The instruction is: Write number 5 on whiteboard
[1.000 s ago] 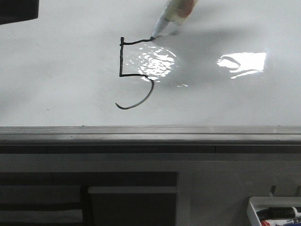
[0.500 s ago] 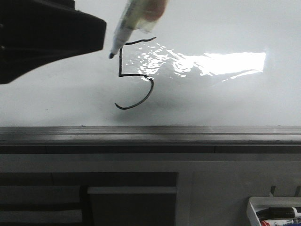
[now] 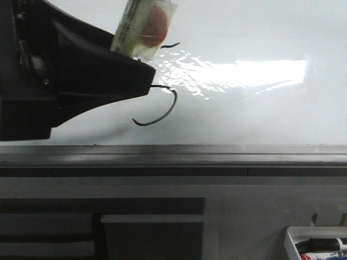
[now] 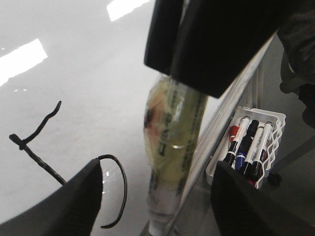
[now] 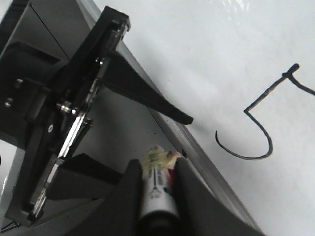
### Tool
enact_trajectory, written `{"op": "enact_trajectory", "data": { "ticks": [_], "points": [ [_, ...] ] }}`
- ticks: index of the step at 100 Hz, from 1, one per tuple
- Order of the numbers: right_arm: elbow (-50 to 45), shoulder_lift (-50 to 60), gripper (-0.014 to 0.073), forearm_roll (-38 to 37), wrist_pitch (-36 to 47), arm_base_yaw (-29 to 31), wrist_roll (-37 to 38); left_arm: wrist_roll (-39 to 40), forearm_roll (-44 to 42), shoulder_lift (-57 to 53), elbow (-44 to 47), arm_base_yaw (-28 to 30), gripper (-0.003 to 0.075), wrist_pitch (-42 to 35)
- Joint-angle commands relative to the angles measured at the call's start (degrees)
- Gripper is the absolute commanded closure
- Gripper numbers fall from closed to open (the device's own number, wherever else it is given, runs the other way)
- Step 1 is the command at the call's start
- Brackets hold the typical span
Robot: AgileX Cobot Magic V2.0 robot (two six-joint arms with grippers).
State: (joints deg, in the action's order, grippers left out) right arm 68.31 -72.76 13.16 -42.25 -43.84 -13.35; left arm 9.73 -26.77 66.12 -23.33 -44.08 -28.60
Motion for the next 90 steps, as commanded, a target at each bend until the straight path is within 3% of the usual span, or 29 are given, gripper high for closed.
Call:
{"op": "enact_trajectory", "data": {
  "ticks": [1,6,13,26,55,61,68,80,90],
  "points": [
    [1.7,1.3,0.0655,-0.1,2.5,0.1,-0.7,0.0,0.7,-0.7,-1.9,-0.4,0.0282,-3.6],
    [1.7,1.3,0.0655,-0.2,2.3,0.1,-0.7,0.0,0.6,-0.7,-1.9,-0.4,0.0298,-3.6],
    [1.7,1.3,0.0655,-0.2,2.0,0.1,-0.7,0.0,0.6,-0.7,-1.9,-0.4,0.0395,-3.6],
    [1.7,1.3,0.0655,-0.1,1.2,0.1,-0.7,0.0,-1.4,-0.7,-1.9,-0.4,0.0738,-3.6],
    [1.7,1.3,0.0653,0.9,1.3,0.1,-0.7,0.0,-1.6,-0.7,-1.9,-0.4,0.0741,-3.6],
    [1.7,1.3,0.0618,0.9,1.6,0.1,-0.7,0.2,-1.6,-0.7,-1.9,-0.4,0.0741,-3.6],
    [1.7,1.3,0.0473,-0.1,2.6,0.1,-0.7,1.6,-1.4,-0.7,-1.9,-0.4,0.0741,-3.4],
    [1.8,1.9,0.0127,-7.4,5.1,1.1,-0.6,8.8,3.1,-0.9,-1.9,-0.4,0.0741,-0.2],
    [2.2,4.0,0.0085,-13.9,5.3,3.6,2.6,11.2,12.6,-1.7,-1.9,-0.4,0.0741,5.4]
  ]
}}
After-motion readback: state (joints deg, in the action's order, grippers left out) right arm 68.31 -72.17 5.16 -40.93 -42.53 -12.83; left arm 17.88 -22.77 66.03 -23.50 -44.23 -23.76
